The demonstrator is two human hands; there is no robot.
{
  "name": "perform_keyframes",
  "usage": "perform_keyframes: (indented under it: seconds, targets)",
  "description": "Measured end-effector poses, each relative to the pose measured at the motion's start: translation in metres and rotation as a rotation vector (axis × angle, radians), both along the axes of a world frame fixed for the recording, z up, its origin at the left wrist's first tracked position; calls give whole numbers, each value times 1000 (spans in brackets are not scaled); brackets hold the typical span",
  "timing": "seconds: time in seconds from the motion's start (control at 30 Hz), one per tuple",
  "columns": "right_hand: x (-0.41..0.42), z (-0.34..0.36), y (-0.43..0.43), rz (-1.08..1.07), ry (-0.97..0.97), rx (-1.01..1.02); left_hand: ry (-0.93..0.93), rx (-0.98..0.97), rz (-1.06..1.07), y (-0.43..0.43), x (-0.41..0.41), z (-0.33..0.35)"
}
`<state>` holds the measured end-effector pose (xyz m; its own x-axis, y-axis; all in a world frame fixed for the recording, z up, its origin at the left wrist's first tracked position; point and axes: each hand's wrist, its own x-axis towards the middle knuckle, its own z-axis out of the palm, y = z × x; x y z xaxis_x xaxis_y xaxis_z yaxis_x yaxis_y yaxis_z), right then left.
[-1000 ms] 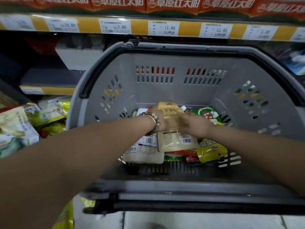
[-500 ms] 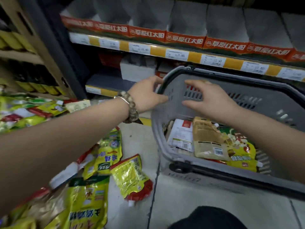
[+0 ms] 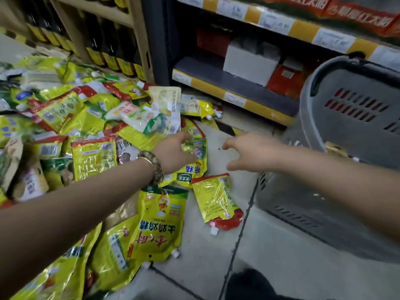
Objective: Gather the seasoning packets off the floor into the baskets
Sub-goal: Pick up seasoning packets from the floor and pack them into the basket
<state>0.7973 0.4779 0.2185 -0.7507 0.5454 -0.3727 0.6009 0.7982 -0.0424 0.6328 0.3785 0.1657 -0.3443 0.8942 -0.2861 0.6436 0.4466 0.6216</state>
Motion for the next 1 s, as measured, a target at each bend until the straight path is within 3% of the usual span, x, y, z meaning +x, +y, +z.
perform_keyframes:
  seconds: [0.2,0.47,0.63,0.73,0.8,1.0]
  targets:
    - [15,-24,-23,236,-277,339,-37,-184,-39,-20,21,-79]
    - [23,-146,-16,-247,-254,-207,-123,-215,-18,-35,23,-120]
    - [28,-224,7,-612,-38,-465,-158,-259,23,-42,22,-142]
    - [29,-264,12,-754,64,-510,-209,-297,81,-45,22,-152]
    - [29,-281,15,-875,112,-537,-229,-322,96,-47,23,-159]
    - [25,-278,2,-1077,326,-922,-319,-350,125,-51,33,-175]
